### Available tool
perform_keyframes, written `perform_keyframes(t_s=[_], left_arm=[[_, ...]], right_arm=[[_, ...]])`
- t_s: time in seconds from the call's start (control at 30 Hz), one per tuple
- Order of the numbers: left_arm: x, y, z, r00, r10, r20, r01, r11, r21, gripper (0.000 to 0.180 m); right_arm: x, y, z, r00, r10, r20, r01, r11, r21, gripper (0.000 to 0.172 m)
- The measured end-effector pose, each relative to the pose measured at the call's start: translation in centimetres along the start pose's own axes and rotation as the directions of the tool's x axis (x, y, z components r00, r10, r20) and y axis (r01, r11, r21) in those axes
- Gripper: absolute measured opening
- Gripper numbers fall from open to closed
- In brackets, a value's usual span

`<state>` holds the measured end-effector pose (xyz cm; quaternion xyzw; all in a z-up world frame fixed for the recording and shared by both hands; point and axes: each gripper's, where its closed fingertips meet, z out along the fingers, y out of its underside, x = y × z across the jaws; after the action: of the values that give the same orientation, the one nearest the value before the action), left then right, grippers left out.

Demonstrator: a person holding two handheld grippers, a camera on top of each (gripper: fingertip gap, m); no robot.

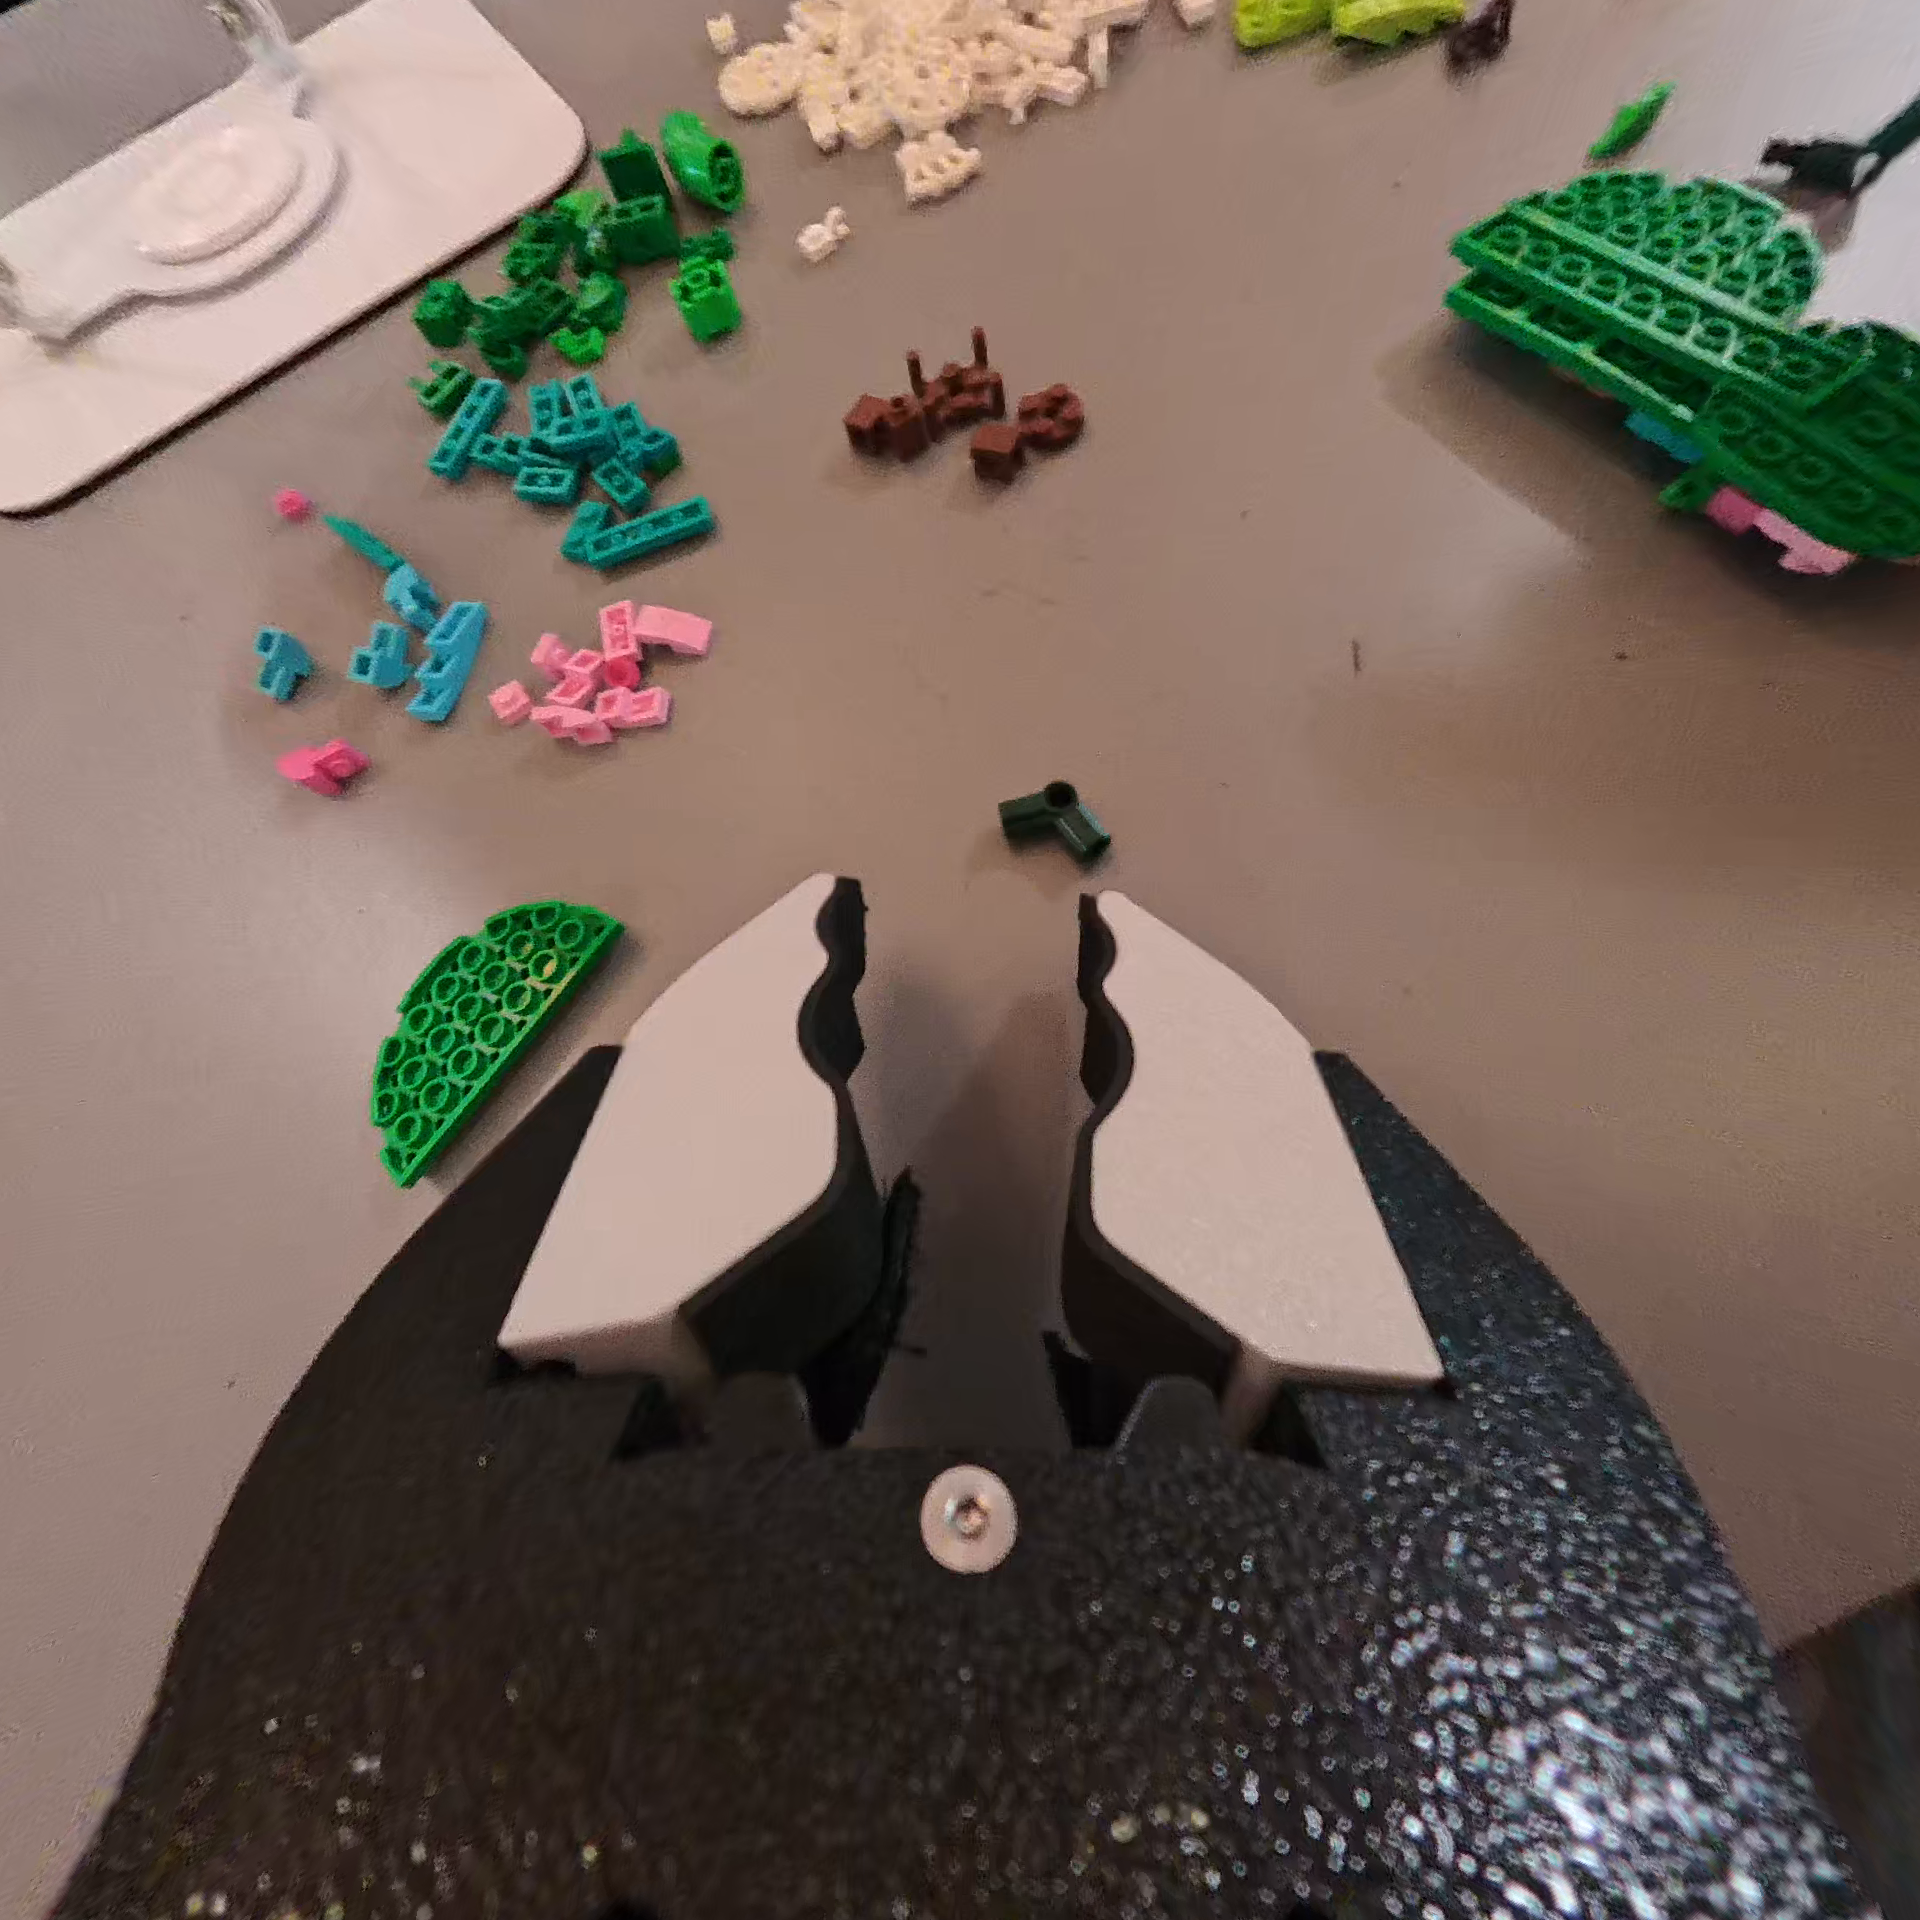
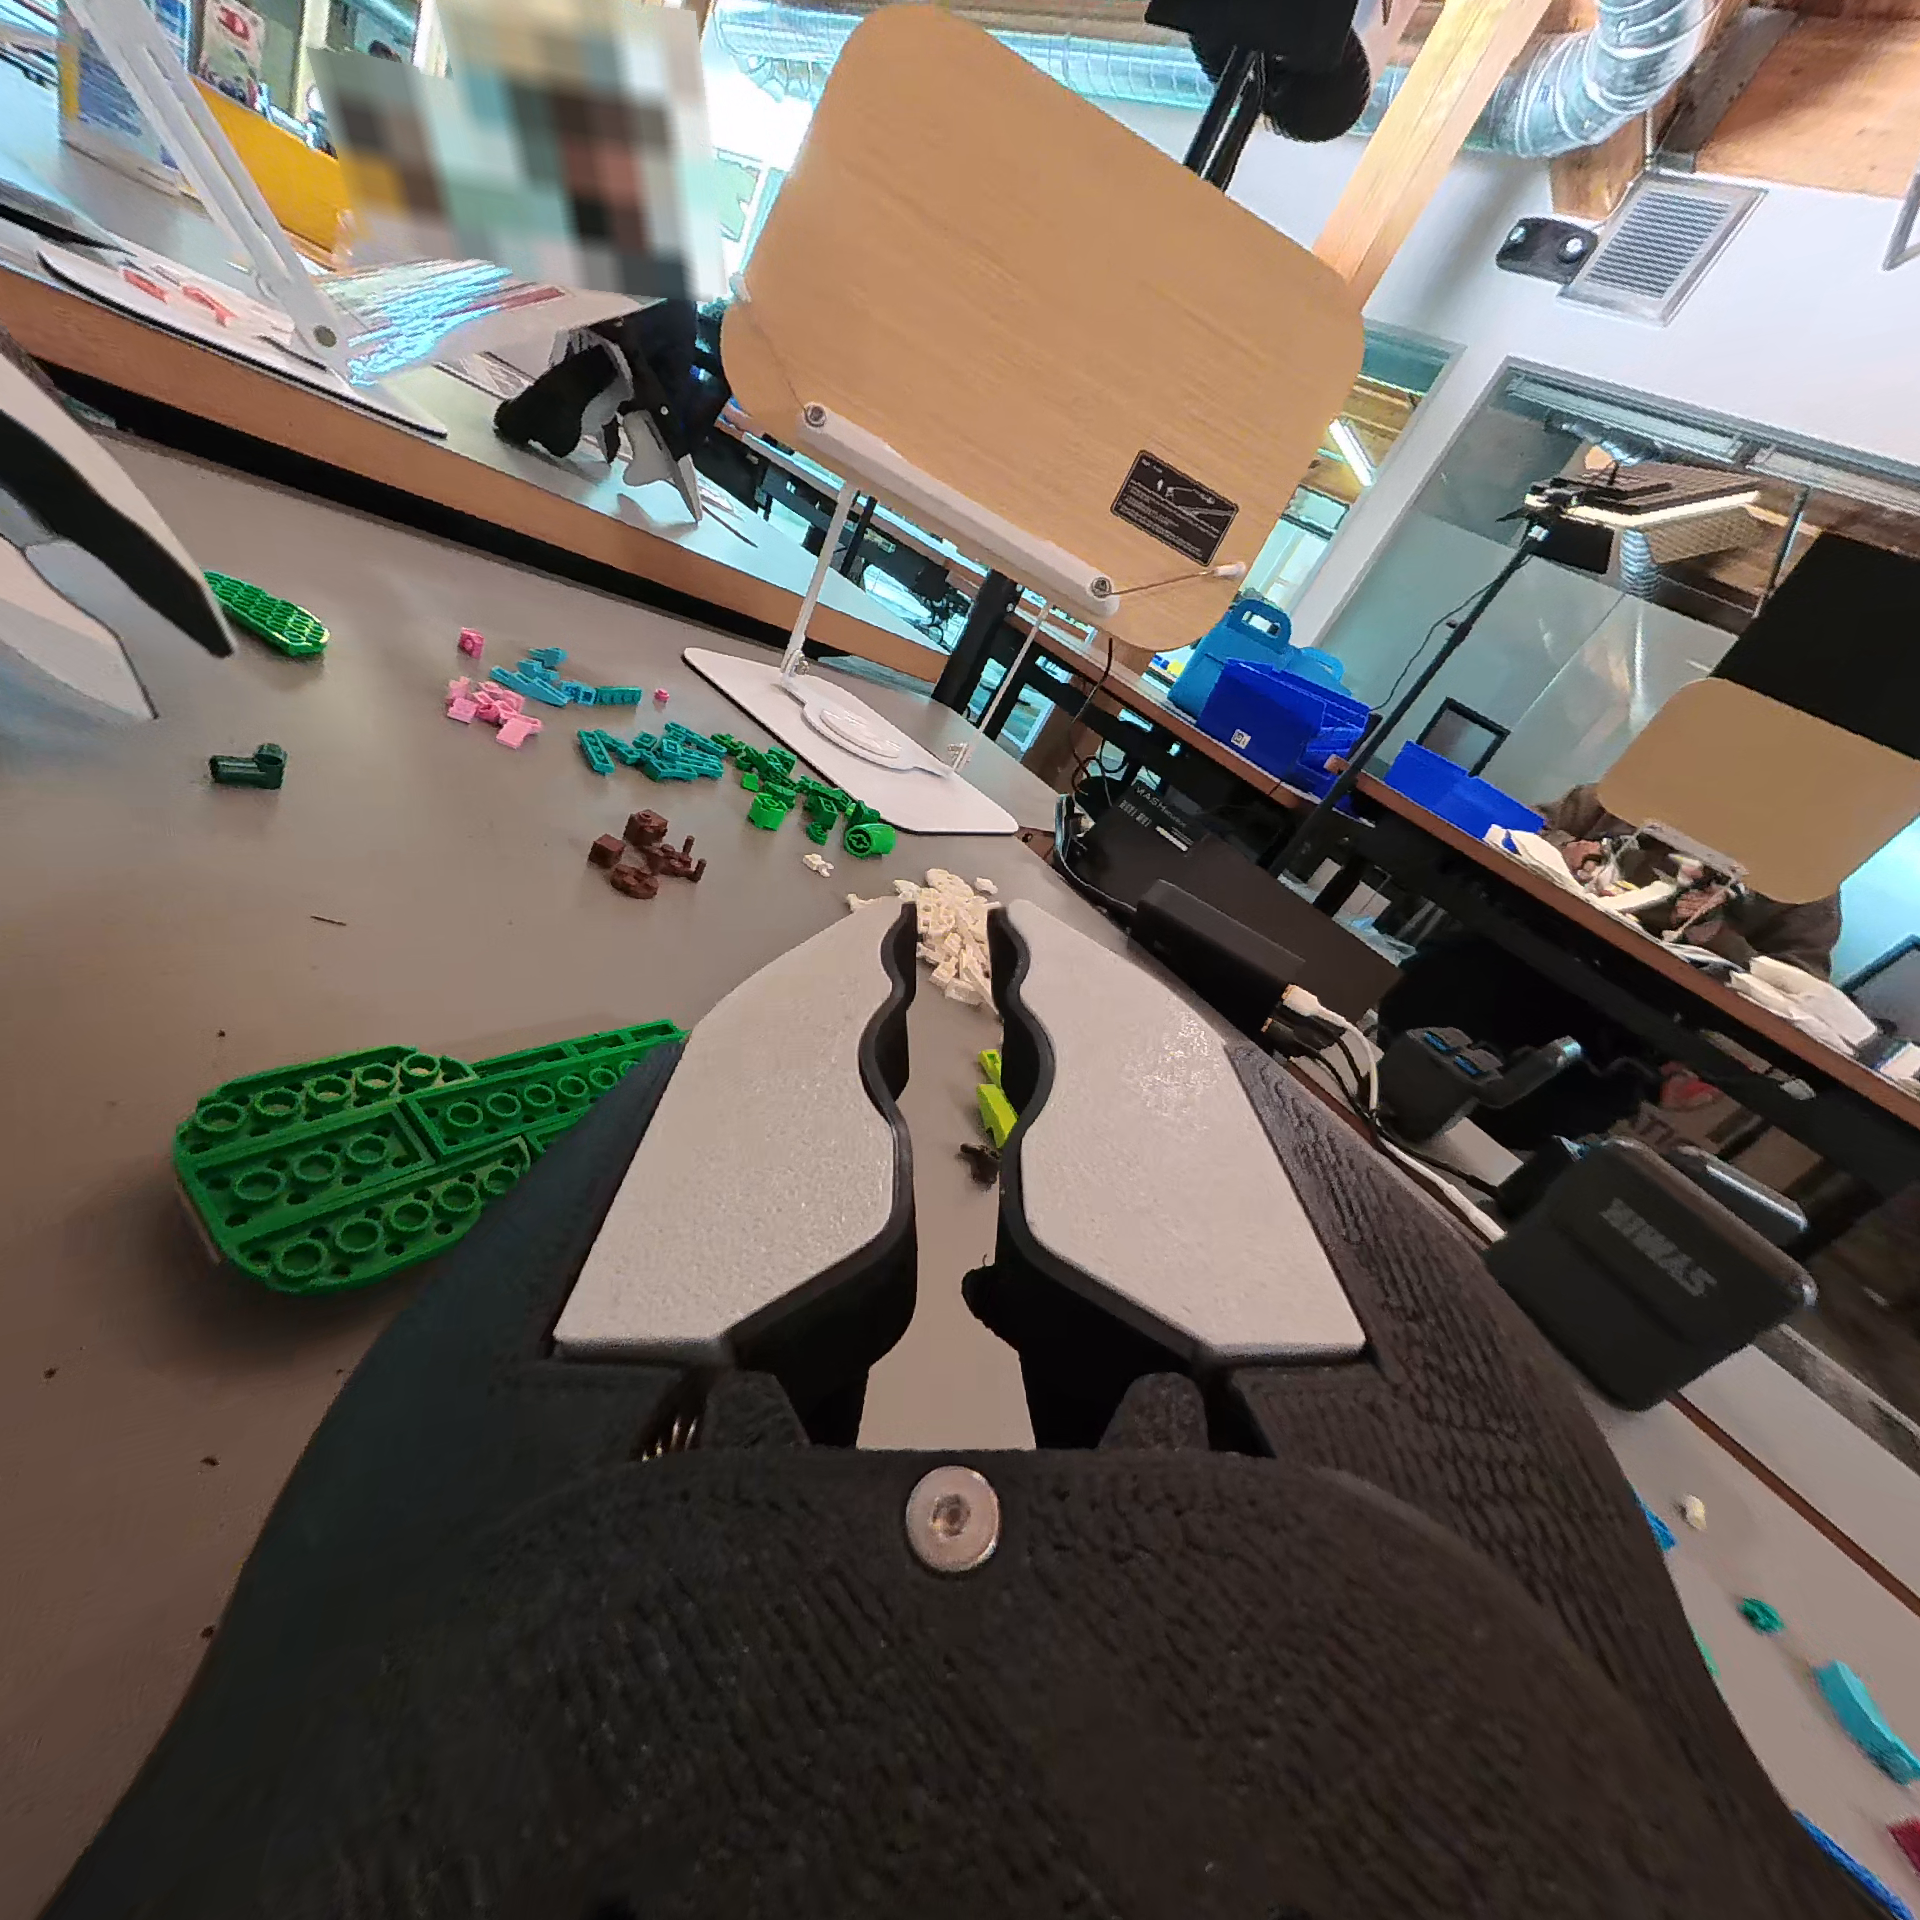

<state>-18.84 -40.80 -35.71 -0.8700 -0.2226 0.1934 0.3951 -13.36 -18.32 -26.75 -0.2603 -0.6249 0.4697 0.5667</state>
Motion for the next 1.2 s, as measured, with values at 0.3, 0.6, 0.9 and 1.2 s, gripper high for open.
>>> perform_keyframes(t_s=[0.3, 0.6, 0.9, 1.2], left_arm=[[1.6, -0.9, 1.3, 0.999, 0.022, -0.041, -0.022, 1.0, 0.001, 0.034], [1.4, -0.6, 1.9, 0.999, 0.037, -0.011, -0.037, 0.999, -0.018, 0.018], [1.0, -0.6, 1.9, 0.999, 0.04, 0.002, -0.04, 0.999, -0.012, 0.015], [1.6, -1.0, 1.8, 0.997, 0.027, -0.066, -0.026, 1.0, 0.011, 0.026]], right_arm=[[-0.4, 0.5, 0.1, 1.0, -0.021, 0.02, 0.021, 0.999, -0.026, 0.011], [-0.8, 0.5, 0.2, 0.998, -0.059, 0.025, 0.059, 0.998, -0.033, 0.011], [0.1, 0.7, 0.1, 0.997, -0.071, -0.033, 0.07, 0.996, -0.046, 0.01], [3.1, 0.5, -0.5, 0.981, -0.062, -0.184, 0.053, 0.997, -0.054, 0.009]])
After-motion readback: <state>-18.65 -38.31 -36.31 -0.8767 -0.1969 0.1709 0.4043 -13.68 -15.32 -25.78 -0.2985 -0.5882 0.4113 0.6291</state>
